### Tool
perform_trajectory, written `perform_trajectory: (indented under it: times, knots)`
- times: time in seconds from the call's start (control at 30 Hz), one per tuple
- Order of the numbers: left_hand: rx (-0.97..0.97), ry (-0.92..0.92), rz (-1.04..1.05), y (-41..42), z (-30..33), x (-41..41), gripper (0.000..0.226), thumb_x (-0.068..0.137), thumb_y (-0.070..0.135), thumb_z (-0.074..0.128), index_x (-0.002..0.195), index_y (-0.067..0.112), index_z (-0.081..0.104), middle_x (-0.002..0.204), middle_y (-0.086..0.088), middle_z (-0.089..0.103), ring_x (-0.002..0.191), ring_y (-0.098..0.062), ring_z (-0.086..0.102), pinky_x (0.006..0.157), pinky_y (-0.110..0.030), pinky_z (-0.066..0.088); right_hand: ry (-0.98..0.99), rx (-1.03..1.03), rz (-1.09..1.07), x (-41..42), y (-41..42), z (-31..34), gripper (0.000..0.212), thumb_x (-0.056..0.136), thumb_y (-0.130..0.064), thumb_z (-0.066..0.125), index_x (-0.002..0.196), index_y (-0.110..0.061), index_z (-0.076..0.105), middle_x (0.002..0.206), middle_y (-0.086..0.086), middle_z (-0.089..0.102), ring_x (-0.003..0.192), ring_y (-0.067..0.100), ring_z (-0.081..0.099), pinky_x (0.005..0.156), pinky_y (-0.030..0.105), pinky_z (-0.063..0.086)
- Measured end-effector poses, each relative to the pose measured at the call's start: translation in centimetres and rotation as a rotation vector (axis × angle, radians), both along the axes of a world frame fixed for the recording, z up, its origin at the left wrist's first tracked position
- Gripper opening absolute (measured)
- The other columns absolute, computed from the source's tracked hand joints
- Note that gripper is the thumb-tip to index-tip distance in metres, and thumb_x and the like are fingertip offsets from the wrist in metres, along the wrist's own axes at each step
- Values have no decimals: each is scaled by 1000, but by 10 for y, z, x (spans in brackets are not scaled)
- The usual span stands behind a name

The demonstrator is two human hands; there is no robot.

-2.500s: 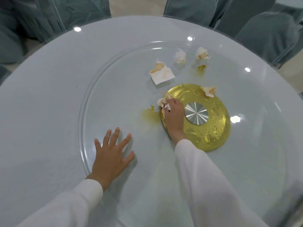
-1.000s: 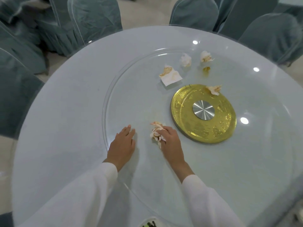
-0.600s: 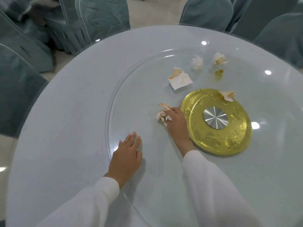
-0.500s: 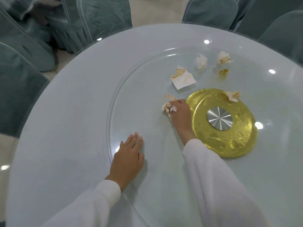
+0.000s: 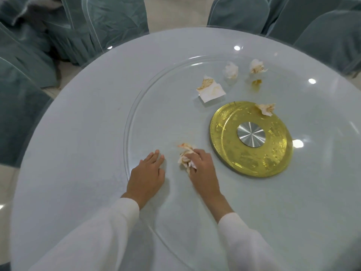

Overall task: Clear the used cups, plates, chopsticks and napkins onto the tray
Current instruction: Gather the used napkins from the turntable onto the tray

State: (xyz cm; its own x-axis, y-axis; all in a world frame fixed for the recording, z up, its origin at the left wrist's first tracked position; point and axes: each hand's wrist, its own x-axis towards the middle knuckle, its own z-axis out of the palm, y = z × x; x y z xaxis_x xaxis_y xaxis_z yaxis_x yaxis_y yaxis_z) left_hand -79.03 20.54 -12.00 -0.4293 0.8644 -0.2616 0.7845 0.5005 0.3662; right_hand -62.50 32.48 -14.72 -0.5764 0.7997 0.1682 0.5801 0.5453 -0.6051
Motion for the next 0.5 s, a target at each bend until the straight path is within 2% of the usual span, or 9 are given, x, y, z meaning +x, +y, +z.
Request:
perform_trajectory:
  times: [0.07, 0.17, 0.2, 0.27, 0.37, 0.43, 0.5]
  knots:
    - [31, -44, 32, 2, 2, -1, 51, 109, 21, 37, 159, 22, 44, 172, 5, 27, 160, -11, 21, 129, -41, 24, -30, -2, 40, 29, -22, 0, 47, 80, 10, 69, 116, -19, 74, 125, 0, 62, 105, 23, 54, 94, 20, 39]
    - [17, -129, 39, 7, 6, -2, 49, 111, 19, 38, 160, 15, 42, 174, -1, 22, 161, -17, 17, 130, -44, 13, -69, -11, 90, 61, -40, 0, 48, 82, 9, 70, 118, -22, 73, 129, -1, 62, 111, 23, 55, 97, 25, 45]
    - [21, -150, 43, 7, 7, 0, 48, 111, 19, 40, 158, 13, 44, 173, -5, 24, 160, -21, 18, 129, -45, 15, -76, -13, 100, 68, -42, 1, 48, 82, 8, 71, 118, -22, 73, 129, -1, 61, 112, 23, 56, 97, 26, 46]
    - [73, -155, 93, 2, 9, 8, 44, 108, 20, 47, 151, 12, 56, 167, -7, 38, 155, -25, 30, 123, -42, 29, -82, -13, 103, 69, -41, 3, 46, 81, 8, 71, 116, -22, 74, 127, -2, 61, 111, 23, 56, 95, 26, 47]
    - [103, -49, 65, -14, 10, 34, 39, 104, 24, 54, 141, 23, 67, 157, 3, 54, 144, -22, 46, 110, -41, 47, -87, -8, 86, 54, -29, 6, 43, 80, 7, 71, 112, -21, 75, 124, -1, 62, 108, 23, 56, 93, 24, 46]
    - [76, -1, -8, -22, 5, 50, 43, 105, 25, 52, 146, 25, 62, 161, 3, 49, 148, -24, 43, 113, -43, 44, -75, -5, 75, 40, -16, 8, 43, 80, 8, 70, 112, -19, 75, 124, 2, 63, 107, 25, 57, 93, 22, 43]
    - [48, 59, -51, -24, -2, 55, 47, 106, 24, 48, 153, 22, 54, 166, -1, 41, 154, -28, 36, 121, -47, 33, -68, 1, 81, 26, 2, 11, 42, 79, 10, 70, 113, -16, 75, 122, 6, 65, 106, 29, 58, 93, 27, 44]
